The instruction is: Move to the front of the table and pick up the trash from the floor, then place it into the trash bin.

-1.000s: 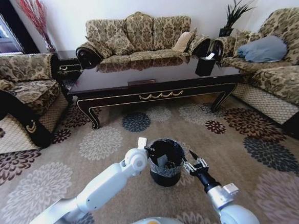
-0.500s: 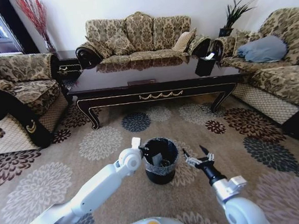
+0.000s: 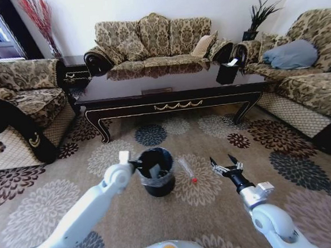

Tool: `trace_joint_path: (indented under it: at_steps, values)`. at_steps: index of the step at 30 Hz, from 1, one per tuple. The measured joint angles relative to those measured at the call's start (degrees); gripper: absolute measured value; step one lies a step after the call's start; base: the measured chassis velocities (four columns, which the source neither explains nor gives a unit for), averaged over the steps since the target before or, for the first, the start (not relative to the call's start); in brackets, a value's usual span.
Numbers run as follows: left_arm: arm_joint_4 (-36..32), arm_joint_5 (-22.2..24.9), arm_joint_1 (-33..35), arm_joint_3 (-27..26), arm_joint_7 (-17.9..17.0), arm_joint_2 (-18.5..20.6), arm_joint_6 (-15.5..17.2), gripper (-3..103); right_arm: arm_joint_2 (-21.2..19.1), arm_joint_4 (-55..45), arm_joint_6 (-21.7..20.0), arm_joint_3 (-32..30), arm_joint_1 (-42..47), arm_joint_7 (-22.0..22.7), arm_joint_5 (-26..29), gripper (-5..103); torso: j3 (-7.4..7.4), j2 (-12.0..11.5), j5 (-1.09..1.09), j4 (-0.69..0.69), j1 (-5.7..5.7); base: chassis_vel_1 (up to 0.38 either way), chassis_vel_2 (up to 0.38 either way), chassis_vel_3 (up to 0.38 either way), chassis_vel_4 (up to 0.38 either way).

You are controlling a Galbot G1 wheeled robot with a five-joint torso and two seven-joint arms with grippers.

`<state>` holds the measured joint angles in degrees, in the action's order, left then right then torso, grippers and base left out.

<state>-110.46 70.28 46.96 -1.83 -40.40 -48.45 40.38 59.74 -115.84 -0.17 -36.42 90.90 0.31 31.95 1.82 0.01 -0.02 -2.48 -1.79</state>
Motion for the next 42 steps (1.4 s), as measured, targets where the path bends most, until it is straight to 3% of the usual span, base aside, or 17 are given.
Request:
trace_joint_path:
  at_steps: [3, 7, 9, 11, 14, 15, 21, 28, 42]
  values:
    - [0.0, 0.0, 1.4, -2.0, 1.1, 1.3, -0.3, 3, -0.3, 2.9, 0.5, 1.1, -1.5, -0.2, -0.7, 100, 0.00, 0.0, 0.00, -0.02, 0.00, 0.000, 0.000, 0.000, 0.000]
    - [0.9, -2.2, 4.9, -5.8, 6.5, 4.1, -2.3, 3, 0.3, 7.7, 0.7, 4.6, -4.3, -0.3, -1.9, 100, 0.00, 0.0, 0.00, -0.01, 0.00, 0.000, 0.000, 0.000, 0.000]
    - [1.1, -2.7, 5.3, -6.1, 7.1, 4.2, -2.6, 3, 0.4, 8.0, 0.7, 4.9, -4.5, -0.3, -2.2, 100, 0.00, 0.0, 0.00, -0.02, 0.00, 0.000, 0.000, 0.000, 0.000]
    - [2.1, -4.9, 7.4, -8.1, 9.9, 4.5, -3.6, 3, 1.1, 10.4, 1.3, 6.7, -5.8, -0.5, -4.3, 100, 0.00, 0.0, 0.00, -0.01, 0.00, 0.000, 0.000, 0.000, 0.000]
    - [2.3, -5.6, 8.2, -8.7, 10.9, 4.5, -3.9, 3, 1.3, 12.0, 1.9, 7.5, -6.5, -0.7, -5.4, 100, 0.00, 0.0, 0.01, -0.01, 0.00, 0.000, 0.000, 0.000, 0.000]
    - [2.5, -6.4, 9.3, -9.4, 12.1, 4.4, -4.4, 3, 1.6, 16.1, 3.5, 8.7, -8.0, -1.4, -8.9, 100, 0.00, 0.0, 0.01, 0.00, 0.00, 0.000, 0.000, 0.000, 0.000]
    - [2.0, -6.5, 9.3, -8.8, 11.8, 3.5, -4.7, 3, 1.1, 26.4, 6.2, 13.1, -11.8, -2.6, -17.8, 100, 0.00, 0.0, 0.01, -0.02, 0.00, 0.000, 0.000, 0.000, 0.000]
    - [1.8, -6.2, 8.9, -7.7, 11.1, 3.2, -4.5, 3, 2.3, 34.9, 7.0, 21.1, -17.4, -2.7, -21.4, 100, 0.00, 0.0, 0.02, -0.02, 0.00, 0.000, 0.000, 0.000, 0.000]
    - [1.2, -5.5, 9.7, -7.8, 10.0, 2.8, -4.4, 3, 4.5, 44.2, 7.7, 27.8, -27.0, -3.1, -21.6, 100, 0.00, 0.0, 0.01, -0.01, 0.00, 0.000, 0.000, 0.000, 0.000]
